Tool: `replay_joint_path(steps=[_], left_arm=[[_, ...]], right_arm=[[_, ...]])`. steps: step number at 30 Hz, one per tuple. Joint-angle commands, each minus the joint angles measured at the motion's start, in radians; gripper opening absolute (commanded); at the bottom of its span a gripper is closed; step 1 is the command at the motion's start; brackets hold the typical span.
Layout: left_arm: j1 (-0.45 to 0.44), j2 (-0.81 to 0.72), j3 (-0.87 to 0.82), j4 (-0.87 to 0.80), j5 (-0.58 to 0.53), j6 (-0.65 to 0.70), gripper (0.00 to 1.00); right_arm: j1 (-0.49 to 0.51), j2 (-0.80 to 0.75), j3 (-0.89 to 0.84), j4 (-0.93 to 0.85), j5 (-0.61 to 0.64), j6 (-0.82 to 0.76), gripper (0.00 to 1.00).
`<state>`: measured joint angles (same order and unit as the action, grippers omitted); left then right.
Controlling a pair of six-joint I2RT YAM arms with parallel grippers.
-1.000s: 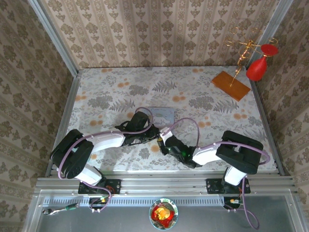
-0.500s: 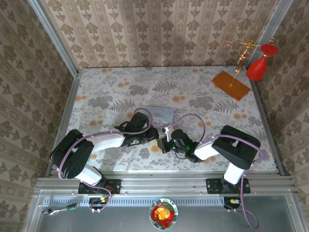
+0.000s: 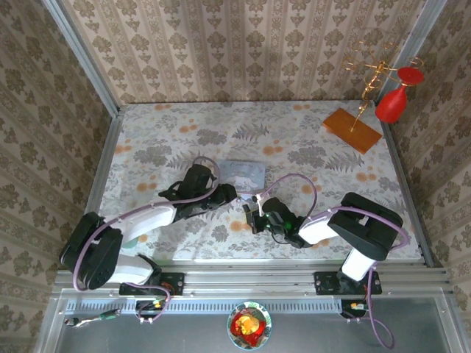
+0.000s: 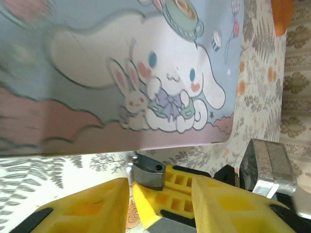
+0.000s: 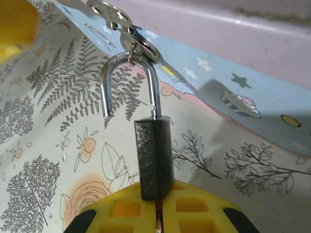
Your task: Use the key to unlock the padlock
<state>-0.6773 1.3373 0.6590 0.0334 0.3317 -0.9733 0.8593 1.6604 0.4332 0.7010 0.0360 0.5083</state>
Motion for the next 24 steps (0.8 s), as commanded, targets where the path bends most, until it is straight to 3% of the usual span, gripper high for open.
replay_joint_path(steps=[1, 8, 16, 21, 24], left_arm=[[0.040, -0.052, -0.006, -0.103, -0.025, 0.084, 0.44], [0.115, -0.158, 0.016, -0.228, -0.092, 0.199, 0.52], [0.126, -0.196, 0.045, -0.296, -0.154, 0.320, 0.60], [0.132, -0.168, 0.067, -0.301, -0.145, 0.409, 0.68], [0.143, -0.146, 0.092, -0.307, -0.104, 0.437, 0.72]], right_arm=[[-0.005, -0.042, -0.015, -0.060, 0.078, -0.008, 0.11], [-0.005, -0.069, -0.010, -0.116, 0.087, -0.024, 0.21], [-0.008, -0.118, -0.013, -0.127, 0.075, -0.020, 0.48], [-0.037, -0.136, -0.003, -0.120, 0.005, 0.013, 0.54], [-0.089, -0.113, 0.017, -0.100, -0.123, 0.064, 0.54]])
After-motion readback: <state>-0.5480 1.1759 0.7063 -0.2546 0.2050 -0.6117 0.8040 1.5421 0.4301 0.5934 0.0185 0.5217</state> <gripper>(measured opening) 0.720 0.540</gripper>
